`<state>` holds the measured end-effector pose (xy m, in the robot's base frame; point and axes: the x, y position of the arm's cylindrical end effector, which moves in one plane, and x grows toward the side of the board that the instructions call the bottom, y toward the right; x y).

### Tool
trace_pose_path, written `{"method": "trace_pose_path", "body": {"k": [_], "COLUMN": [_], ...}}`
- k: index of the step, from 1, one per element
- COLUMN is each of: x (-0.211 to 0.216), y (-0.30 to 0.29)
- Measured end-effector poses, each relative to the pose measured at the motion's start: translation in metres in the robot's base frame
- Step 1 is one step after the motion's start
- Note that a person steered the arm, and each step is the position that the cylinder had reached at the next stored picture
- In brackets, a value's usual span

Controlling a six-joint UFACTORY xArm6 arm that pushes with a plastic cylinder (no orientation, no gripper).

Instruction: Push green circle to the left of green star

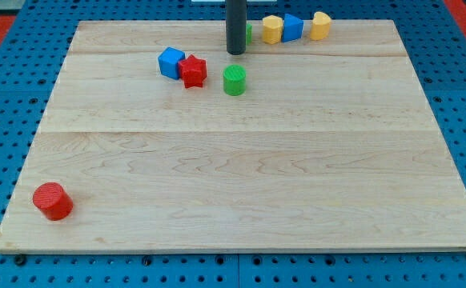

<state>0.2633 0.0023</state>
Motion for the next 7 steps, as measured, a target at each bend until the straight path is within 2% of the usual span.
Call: {"method": "trace_pose_path", "body": {"k": [2,3,4,5,6,7], "x": [-0.021,-0.010,0.020,0.092,0.082,0.056], "y": [0.006,0.015,0.037,0.036,-0.024,-0.038]}}
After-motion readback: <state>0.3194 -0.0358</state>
